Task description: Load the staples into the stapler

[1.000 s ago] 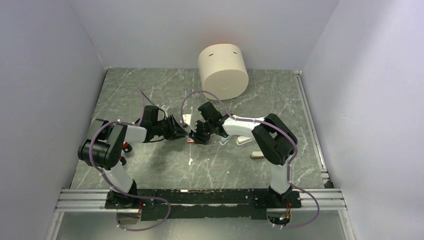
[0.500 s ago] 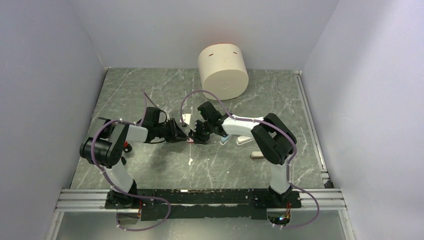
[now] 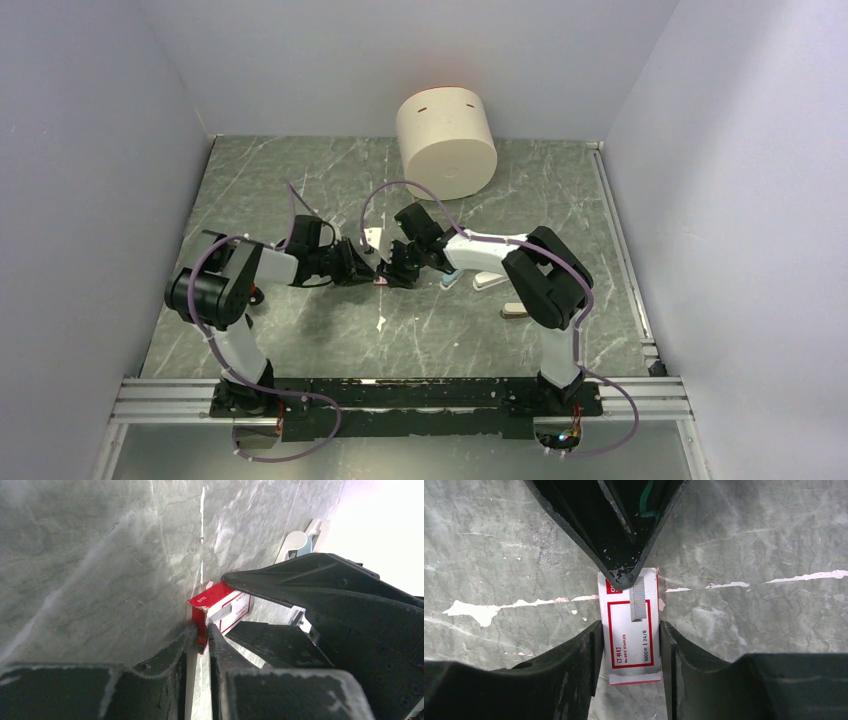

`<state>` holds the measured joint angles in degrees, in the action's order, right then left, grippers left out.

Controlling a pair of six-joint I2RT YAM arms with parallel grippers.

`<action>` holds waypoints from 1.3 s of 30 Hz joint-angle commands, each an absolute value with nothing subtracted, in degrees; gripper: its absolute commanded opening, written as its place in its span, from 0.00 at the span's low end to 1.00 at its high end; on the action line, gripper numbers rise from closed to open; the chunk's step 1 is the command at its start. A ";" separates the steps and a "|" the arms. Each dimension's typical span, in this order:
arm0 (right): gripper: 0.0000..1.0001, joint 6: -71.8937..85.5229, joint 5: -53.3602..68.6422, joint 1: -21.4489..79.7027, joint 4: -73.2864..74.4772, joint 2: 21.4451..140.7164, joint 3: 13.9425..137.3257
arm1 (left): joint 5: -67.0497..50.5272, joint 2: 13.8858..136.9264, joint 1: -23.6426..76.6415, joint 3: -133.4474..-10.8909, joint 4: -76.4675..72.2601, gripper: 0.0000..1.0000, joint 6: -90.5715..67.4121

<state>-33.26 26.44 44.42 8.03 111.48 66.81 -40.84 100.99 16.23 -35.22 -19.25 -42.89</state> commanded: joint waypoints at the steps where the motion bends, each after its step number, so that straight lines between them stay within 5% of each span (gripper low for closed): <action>1: 0.47 -33.89 26.26 45.32 9.85 113.97 67.07 | -43.77 102.49 16.69 -35.81 -23.38 0.19 -43.90; 15: 0.45 -33.63 29.05 46.32 8.73 114.87 68.02 | -45.40 103.59 17.05 -35.64 -25.81 0.21 -45.40; 23: 0.71 -30.50 24.83 44.00 7.26 107.60 63.93 | -40.97 102.05 17.05 -37.67 -18.03 0.21 -41.29; 28: 0.79 -22.54 23.20 41.78 1.68 99.89 58.93 | -40.88 101.41 17.02 -37.88 -17.22 0.32 -41.03; 39: 0.69 12.85 3.55 41.22 -0.95 91.87 56.77 | -37.47 99.15 17.01 -38.41 -12.30 0.49 -38.38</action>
<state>-2.74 12.51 41.32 -0.69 93.54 56.99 -40.80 100.22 16.73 -37.71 -15.35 -41.06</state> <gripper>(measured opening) 0.717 0.481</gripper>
